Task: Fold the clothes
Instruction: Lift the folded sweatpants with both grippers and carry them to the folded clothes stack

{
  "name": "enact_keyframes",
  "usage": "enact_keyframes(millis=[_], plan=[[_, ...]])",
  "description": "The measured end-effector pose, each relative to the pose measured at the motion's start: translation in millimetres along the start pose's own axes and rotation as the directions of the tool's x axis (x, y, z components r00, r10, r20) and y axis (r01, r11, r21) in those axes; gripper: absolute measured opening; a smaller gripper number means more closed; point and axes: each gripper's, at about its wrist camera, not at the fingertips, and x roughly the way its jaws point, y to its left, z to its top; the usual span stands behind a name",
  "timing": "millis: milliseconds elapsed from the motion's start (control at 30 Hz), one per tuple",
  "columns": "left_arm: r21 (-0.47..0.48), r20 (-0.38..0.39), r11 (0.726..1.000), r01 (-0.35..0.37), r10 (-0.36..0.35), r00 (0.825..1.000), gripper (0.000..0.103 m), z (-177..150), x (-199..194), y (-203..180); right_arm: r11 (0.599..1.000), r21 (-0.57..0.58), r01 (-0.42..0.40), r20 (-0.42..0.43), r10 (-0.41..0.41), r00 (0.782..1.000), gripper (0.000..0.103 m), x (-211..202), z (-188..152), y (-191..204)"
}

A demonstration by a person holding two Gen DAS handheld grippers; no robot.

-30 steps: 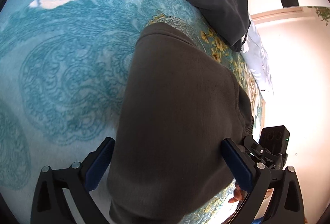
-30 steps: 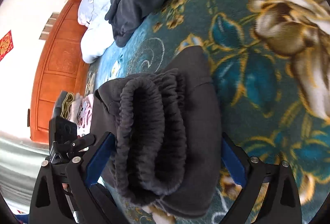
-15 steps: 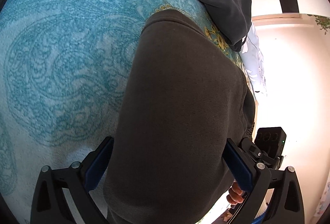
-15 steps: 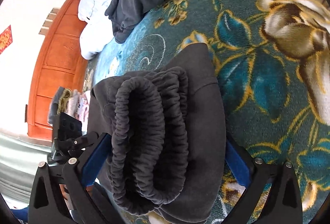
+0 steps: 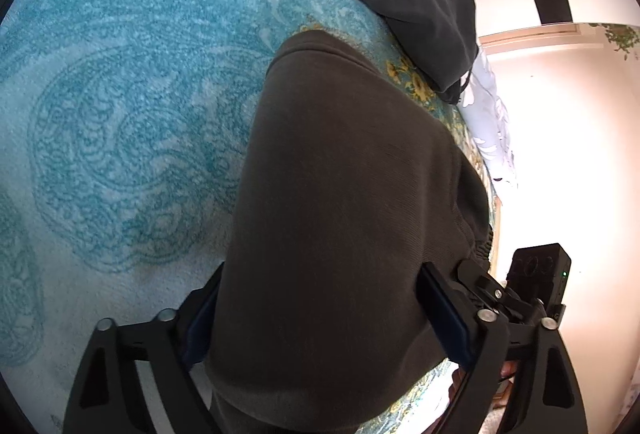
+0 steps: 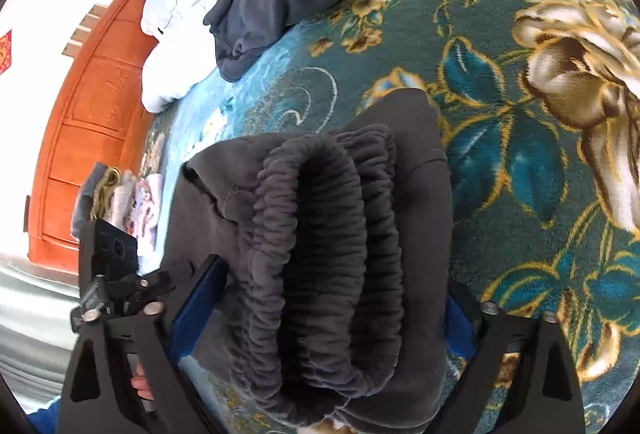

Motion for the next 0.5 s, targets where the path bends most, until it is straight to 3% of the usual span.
enact_keyframes(millis=[267, 500], plan=[[0.075, 0.041, 0.997, -0.003, 0.0, 0.999, 0.077, -11.4, -33.8, -6.7, 1.0, -0.026, -0.007, -0.003, 0.007, 1.0, 0.066, -13.1, -2.6, 28.7], [0.074, 0.102, 0.997, -0.012, 0.004, 0.995, 0.076, -14.3, -85.2, 8.9, 0.996, -0.083, -0.044, -0.019, 0.043, 0.999, 0.064, -1.0, -4.4, 79.7]])
